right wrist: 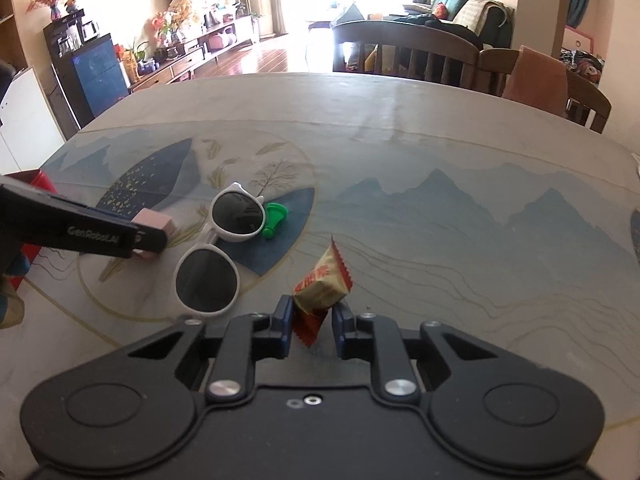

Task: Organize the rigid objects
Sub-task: 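Grasp the pink eraser with the left tool while the right tool grasps the snack packet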

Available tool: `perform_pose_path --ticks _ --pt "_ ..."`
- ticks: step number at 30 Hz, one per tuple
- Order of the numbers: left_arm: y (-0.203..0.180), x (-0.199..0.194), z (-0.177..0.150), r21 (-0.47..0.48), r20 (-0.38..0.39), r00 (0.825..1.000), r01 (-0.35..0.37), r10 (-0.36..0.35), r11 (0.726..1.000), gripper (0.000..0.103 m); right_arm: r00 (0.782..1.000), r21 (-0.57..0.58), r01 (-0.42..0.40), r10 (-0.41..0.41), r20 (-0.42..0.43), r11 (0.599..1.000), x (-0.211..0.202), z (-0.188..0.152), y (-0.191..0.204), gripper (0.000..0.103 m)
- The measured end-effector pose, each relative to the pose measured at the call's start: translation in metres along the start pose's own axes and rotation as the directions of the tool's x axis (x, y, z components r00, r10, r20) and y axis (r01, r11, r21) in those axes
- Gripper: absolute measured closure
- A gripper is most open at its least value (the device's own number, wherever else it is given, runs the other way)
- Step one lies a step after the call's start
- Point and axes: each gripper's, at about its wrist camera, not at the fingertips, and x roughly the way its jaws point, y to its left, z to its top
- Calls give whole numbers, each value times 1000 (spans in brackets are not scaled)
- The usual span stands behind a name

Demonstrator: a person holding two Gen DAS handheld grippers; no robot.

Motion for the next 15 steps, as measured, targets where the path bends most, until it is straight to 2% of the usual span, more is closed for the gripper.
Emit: perform_pose_path --ticks 9,15 --pt "16 -36 -18 -36 2 1000 18 -18 999 63 1000 -34 -26 26 3 999 -37 -3 21 84" --pt "28 -71 -28 -45 35 999 36 -35 998 63 996 -51 -81 82 23 995 -63 0 46 84"
